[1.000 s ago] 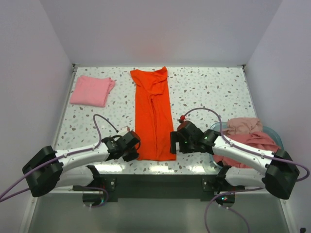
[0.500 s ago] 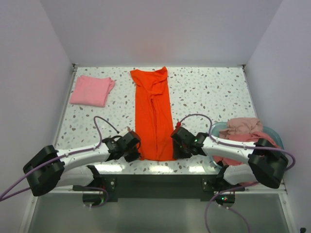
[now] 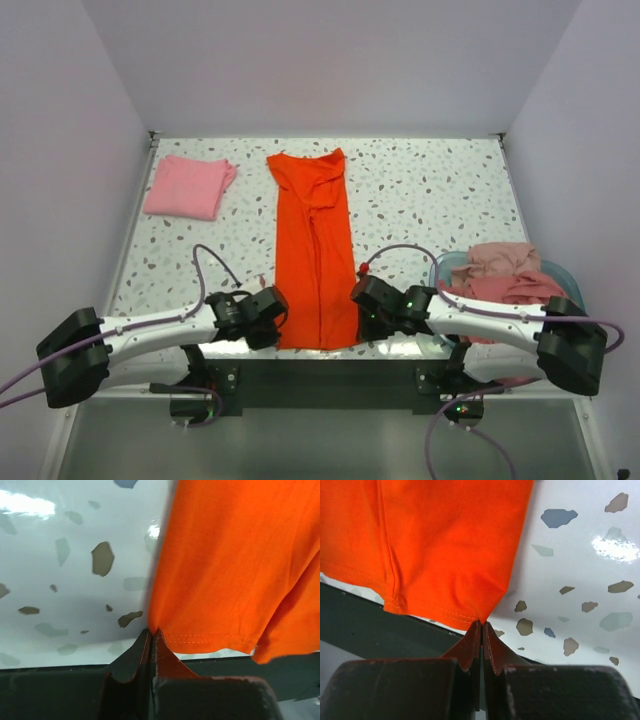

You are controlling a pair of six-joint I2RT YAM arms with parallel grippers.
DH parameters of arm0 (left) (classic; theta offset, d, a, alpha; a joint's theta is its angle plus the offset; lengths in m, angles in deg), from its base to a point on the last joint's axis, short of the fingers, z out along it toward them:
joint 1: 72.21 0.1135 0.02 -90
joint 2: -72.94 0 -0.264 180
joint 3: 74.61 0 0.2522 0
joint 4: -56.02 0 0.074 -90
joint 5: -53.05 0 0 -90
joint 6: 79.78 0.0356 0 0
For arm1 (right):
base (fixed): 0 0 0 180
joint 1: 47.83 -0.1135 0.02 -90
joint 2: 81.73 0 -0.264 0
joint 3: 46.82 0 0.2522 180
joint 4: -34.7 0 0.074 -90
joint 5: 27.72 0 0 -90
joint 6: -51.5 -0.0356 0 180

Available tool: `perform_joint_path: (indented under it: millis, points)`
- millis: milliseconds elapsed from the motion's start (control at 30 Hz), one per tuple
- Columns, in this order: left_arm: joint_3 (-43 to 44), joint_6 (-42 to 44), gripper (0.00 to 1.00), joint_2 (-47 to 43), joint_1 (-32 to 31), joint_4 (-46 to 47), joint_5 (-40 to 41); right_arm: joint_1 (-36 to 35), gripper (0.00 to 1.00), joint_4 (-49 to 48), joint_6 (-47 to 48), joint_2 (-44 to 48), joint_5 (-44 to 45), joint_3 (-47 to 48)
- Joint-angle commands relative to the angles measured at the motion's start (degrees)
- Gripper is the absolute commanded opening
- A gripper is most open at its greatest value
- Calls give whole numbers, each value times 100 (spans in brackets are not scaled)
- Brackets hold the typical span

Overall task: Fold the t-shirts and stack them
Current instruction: Fold the tshirt

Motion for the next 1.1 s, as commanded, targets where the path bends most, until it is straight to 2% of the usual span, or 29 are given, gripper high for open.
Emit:
perform_joint_path:
  millis: [0, 133, 267, 400, 567, 767, 1067]
  points:
    - [237, -108, 0, -93, -122, -999, 371, -60, 0, 372, -178, 341, 288, 48]
    - [570, 85, 0, 108, -87, -938, 635, -60, 0, 153, 42, 368, 780, 302]
    - [1282, 235, 0, 434, 44, -1263, 1154, -16, 0, 310, 376, 35, 1474, 1091]
    - [1862, 595, 0, 688, 526, -1175, 1514, 290, 0, 513, 894, -334, 2134, 1779]
    - [2477, 1201, 0, 1023, 1054, -816, 1770, 1011, 0, -313, 1606, -870, 1397, 2252]
    - [3285, 1826, 0, 1874, 1898, -384, 1813, 1495, 0, -507, 2116, -1783, 1290, 3246]
    - [4323, 2590, 0, 2956, 2584, 99, 1673, 2207, 0, -542, 2442, -2821, 1071, 4406]
